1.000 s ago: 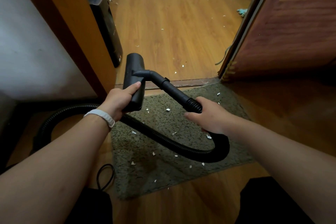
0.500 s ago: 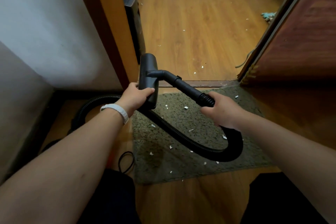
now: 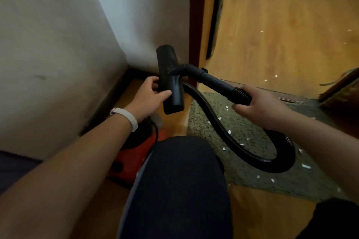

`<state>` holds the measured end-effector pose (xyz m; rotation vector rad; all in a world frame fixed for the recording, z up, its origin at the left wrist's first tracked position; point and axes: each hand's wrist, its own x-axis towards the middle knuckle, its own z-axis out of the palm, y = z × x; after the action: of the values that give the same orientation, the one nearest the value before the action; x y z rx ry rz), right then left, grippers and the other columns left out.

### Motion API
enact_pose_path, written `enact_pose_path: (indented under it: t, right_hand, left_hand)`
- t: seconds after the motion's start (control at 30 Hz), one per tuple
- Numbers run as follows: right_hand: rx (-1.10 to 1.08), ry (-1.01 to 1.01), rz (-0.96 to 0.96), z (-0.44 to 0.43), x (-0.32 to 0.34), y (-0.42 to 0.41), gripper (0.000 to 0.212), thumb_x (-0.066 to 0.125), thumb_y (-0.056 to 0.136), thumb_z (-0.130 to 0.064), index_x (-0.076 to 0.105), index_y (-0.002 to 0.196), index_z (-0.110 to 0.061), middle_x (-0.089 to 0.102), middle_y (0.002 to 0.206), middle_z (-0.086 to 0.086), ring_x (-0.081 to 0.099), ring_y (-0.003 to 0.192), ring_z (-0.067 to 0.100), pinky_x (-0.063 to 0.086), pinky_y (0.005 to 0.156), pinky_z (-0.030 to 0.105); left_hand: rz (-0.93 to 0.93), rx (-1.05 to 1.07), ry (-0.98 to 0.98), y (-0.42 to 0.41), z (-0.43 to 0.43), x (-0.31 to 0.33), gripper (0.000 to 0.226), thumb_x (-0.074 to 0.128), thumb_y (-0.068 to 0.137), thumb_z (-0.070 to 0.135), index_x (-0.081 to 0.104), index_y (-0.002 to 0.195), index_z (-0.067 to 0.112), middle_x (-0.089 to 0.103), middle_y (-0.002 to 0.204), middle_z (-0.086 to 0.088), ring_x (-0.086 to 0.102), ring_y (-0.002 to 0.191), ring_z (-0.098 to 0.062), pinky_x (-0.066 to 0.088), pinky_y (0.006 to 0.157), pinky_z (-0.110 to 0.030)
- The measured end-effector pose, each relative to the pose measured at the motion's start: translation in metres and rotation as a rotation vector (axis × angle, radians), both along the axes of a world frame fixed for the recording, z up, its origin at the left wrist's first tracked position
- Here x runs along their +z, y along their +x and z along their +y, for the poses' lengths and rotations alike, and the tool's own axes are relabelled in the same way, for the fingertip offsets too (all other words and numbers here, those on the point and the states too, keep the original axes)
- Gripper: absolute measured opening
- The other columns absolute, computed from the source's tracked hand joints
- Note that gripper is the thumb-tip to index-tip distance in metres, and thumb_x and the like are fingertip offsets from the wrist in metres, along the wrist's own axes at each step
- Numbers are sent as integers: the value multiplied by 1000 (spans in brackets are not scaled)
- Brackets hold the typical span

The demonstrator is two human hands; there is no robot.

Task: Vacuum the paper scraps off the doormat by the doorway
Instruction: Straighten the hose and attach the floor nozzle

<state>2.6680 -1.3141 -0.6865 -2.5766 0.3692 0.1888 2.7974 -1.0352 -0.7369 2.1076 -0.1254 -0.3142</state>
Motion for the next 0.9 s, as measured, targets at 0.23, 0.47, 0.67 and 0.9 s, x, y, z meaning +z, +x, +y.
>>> enact_pose_path:
  t: [0.23, 0.47, 0.67, 0.9]
  right_hand:
    - [85, -15, 17, 35, 4, 20, 24, 70, 91, -31, 56, 110, -25, 62, 81, 1, 61, 67, 18, 47, 55, 29]
    - [98, -23, 34, 62, -2, 22, 28, 70, 90, -35, 58, 113, -24, 65, 80, 5, 65, 66, 22, 56, 64, 40]
    - [128, -30, 31, 85, -7, 26, 23, 71, 89, -33, 59, 106, -22, 63, 80, 3, 63, 69, 21, 52, 60, 35]
    - [125, -3, 67, 95, -14, 29, 24, 71, 91, -29, 58, 110, -22, 65, 81, 4, 65, 64, 21, 53, 54, 33]
  left_hand:
    - [-88, 91, 207, -36, 114, -34, 76, 72, 88, 39, 30, 150, 23, 36, 149, -2, 46, 130, -16, 44, 108, -40]
    - [-13, -224, 631, -72, 189, -60, 103, 70, 74, 70, 24, 154, 23, 31, 156, 0, 38, 140, -22, 39, 112, -46]
    - [-1, -293, 730, -70, 209, -80, 123, 87, 64, 54, 14, 158, 24, 26, 162, 1, 30, 146, -21, 32, 117, -48]
    - [-16, -407, 784, -58, 210, -94, 136, 90, 53, 60, 11, 158, 22, 14, 166, 5, 24, 149, -19, 26, 119, -45]
